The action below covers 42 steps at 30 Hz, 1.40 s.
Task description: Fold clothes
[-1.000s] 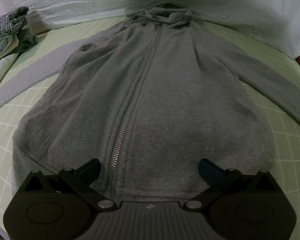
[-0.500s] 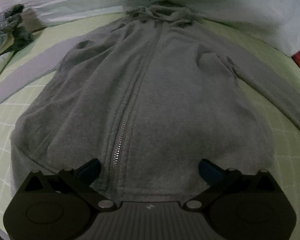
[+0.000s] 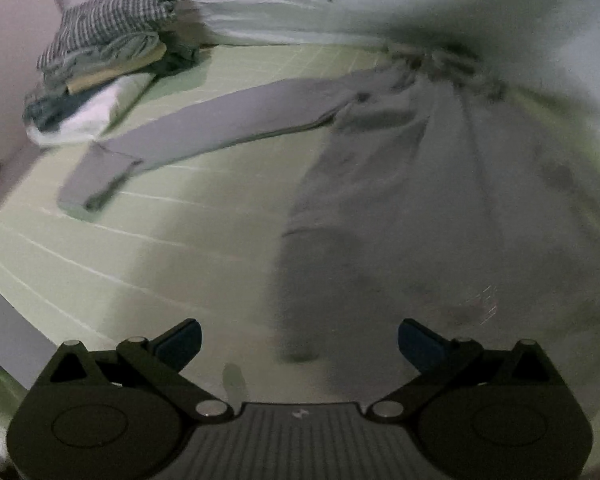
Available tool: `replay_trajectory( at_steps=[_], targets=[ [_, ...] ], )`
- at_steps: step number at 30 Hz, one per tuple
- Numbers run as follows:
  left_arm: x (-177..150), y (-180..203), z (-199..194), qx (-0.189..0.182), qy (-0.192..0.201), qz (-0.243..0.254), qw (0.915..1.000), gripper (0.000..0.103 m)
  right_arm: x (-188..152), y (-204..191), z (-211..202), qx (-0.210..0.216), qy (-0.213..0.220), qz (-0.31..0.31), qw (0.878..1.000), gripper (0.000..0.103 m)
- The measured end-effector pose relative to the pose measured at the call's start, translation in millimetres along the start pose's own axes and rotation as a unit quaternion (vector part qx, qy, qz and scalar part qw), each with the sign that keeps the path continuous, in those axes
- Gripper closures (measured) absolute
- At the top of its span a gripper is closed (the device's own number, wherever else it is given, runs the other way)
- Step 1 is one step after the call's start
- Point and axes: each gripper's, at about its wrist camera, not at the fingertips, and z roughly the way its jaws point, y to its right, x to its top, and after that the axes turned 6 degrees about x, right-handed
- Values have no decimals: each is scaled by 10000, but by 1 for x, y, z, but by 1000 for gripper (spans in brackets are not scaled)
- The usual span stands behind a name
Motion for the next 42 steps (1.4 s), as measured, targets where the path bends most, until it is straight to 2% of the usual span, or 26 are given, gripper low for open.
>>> replay_trajectory(
  at_steps=[3,6,8,10,14,17,23,27,30,33,36,39,42],
  targets=[
    [-11,-12,5,16,35,634,9980,0,-11,-45,-10,734,-161,-392,9964,11],
    [-22,-13,12,-132,58,1079,9941,0,-26,-87,-25,1405,-246,-940,9853,7],
    [-27,-14,13,-227,162,1214,9922,0,-37,-111,-34,1720,-301,-1354,9753,6],
    [-27,-12,15,-385,269,1289,9905,0,-49,-130,-40,1852,-370,-1716,9669,6],
    [-25,-3,17,-779,440,1613,9828,0,-65,-149,-53,1962,-515,-2025,9581,4],
    [-26,4,17,-935,584,1777,9779,0,-74,-158,-57,2008,-628,-2099,9548,3],
    [-24,4,23,-1163,511,1639,9783,0,-78,-176,-58,1498,-354,-2173,9639,1],
    [-21,5,25,-1181,464,1609,9788,0,-76,-182,-57,1156,-112,-2432,9630,1],
    [-23,8,22,-1105,493,1692,9781,0,-74,-183,-62,960,17,-2763,9563,1],
    [-24,8,20,-1057,523,1721,9780,0,-75,-178,-62,966,-153,-2951,9505,1],
    [-23,7,22,-1083,448,1544,9810,0,-74,-171,-59,1023,-158,-2817,9539,1],
    [-22,7,23,-1079,410,1439,9828,0,-67,-173,-54,1051,0,-2746,9558,1],
    [-22,8,23,-1049,404,1413,9836,0,-62,-182,-51,1261,169,-2865,9496,1]
  ],
)
